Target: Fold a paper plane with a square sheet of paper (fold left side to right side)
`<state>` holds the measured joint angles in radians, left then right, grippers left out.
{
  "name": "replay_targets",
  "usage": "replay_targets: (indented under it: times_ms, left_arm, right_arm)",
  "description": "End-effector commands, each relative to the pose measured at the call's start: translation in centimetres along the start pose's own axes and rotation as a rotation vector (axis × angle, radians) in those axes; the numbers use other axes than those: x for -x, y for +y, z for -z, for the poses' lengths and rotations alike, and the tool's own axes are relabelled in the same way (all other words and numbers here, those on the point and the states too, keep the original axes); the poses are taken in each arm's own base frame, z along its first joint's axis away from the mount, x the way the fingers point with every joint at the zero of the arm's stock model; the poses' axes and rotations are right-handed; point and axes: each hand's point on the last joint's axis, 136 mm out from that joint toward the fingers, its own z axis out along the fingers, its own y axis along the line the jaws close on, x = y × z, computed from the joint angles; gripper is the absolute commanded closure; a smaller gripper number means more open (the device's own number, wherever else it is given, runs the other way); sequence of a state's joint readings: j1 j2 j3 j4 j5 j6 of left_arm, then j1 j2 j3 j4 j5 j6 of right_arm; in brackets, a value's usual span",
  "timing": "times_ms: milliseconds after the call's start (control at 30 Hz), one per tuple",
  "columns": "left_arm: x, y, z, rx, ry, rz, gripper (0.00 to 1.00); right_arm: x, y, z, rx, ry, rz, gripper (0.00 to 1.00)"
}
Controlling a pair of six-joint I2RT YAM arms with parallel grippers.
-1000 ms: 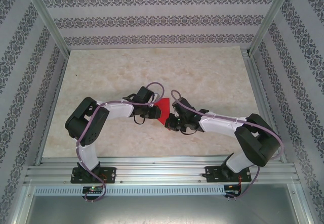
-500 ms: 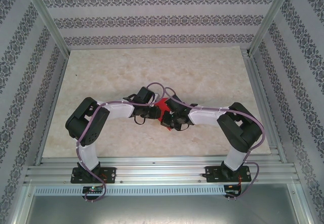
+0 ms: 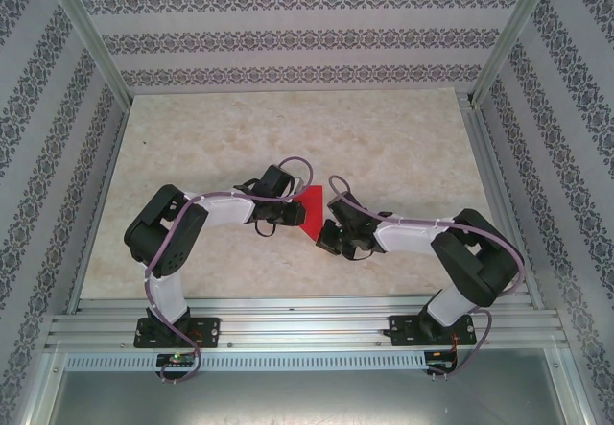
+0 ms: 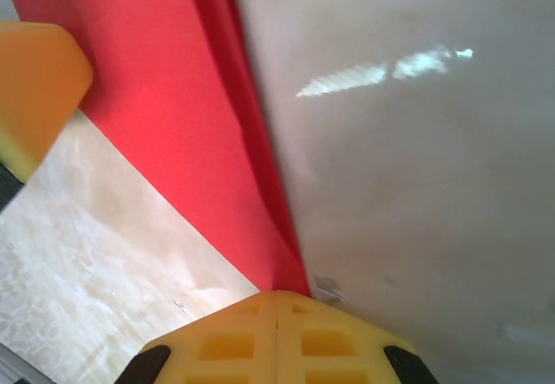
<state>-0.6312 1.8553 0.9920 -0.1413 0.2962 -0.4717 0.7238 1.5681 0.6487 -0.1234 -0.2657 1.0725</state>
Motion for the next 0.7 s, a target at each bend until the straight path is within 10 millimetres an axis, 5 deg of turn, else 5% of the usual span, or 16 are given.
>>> replay_targets:
  times_ms: [0,167,367,667]
  left_arm:
    - [-2.4,2.7,-1.0,0.108,0.057,-0.010,0.82]
    - [-2.2,2.5,-0.8,0.105,0.052,-0.013,0.82]
    - [-2.2,2.4,-0.7,0.102,0.050,-0.011,0.82]
    - [-2.2,2.5,-0.8,0.107,0.051,-0.010,0.82]
  right_arm:
    - [-1.5,-3.4,1.0,-0.110,0.033,-0.047,1.00]
    - [0.1,0.5,2.7,-0.065,-0.005,0.024,1.00]
    - [1.1,2.9,1.0,-0.051,0.000,0.063,1.00]
    - [0.5,-0.9,-1.3,-0.181,0.035,0.055,1.00]
